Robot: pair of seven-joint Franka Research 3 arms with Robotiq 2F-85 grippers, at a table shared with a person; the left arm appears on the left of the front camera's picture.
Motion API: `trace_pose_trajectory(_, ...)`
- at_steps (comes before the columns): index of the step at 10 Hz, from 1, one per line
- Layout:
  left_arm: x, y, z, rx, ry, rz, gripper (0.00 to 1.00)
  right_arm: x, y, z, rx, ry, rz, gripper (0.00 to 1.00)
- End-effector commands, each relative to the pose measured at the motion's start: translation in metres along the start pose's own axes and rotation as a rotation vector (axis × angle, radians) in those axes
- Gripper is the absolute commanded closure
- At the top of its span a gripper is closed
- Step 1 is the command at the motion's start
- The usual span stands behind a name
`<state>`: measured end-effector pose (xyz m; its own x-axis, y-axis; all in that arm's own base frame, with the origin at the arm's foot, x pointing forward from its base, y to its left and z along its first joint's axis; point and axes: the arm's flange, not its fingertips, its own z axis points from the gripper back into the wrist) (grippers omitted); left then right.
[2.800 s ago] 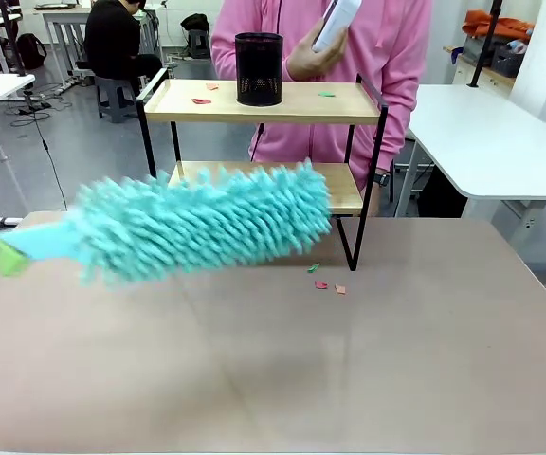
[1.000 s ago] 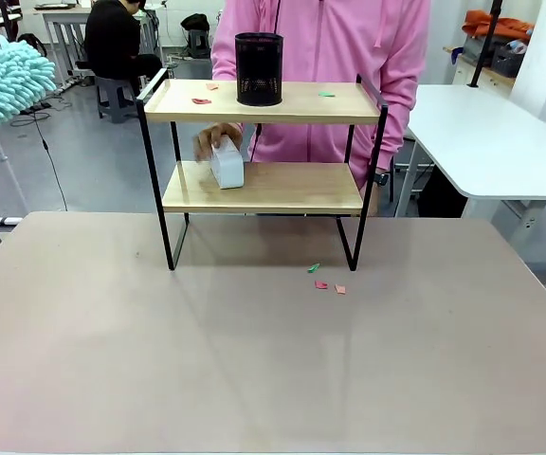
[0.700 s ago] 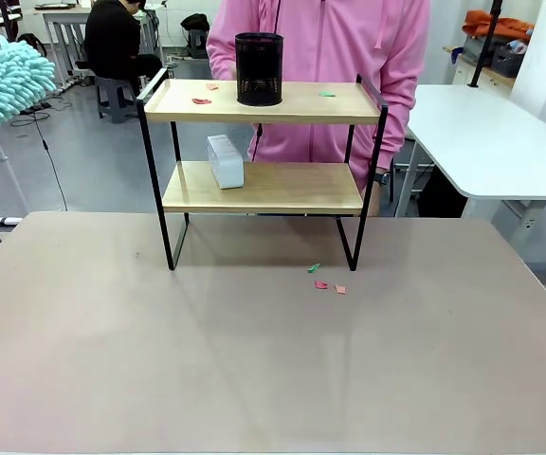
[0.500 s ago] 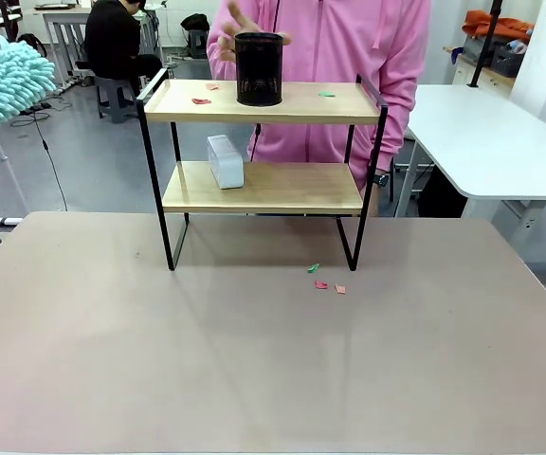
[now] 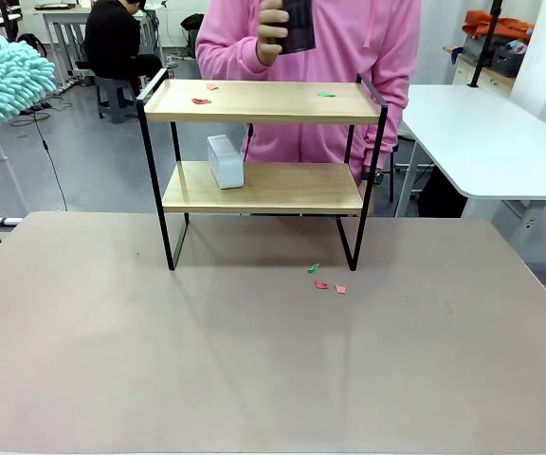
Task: Clean the shelf.
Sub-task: Clean the remaining tier of the Shelf with the Duster once objects are removed.
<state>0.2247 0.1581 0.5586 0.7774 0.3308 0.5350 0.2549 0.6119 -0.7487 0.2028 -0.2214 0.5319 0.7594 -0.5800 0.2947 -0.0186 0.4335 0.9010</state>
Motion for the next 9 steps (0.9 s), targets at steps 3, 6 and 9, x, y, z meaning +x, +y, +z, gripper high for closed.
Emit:
trace_pose_trajectory(3, 0.000, 0.000, 0.000, 0.000, 0.000, 0.000, 0.88, 0.002, 0.001, -0.001, 0.018, -0.009, 0.026, 0.00)
trace_pose_trajectory(6, 0.039, -0.084, -0.036, 0.133, -0.159, -0.096, 0.88, 0.002, 0.001, -0.001, 0.018, -0.009, 0.026, 0.00)
trace_pose_trajectory(9, 0.061, -0.165, -0.120, 0.216, -0.007, -0.161, 0.88, 0.002, 0.001, -0.001, 0.018, -0.009, 0.026, 0.00)
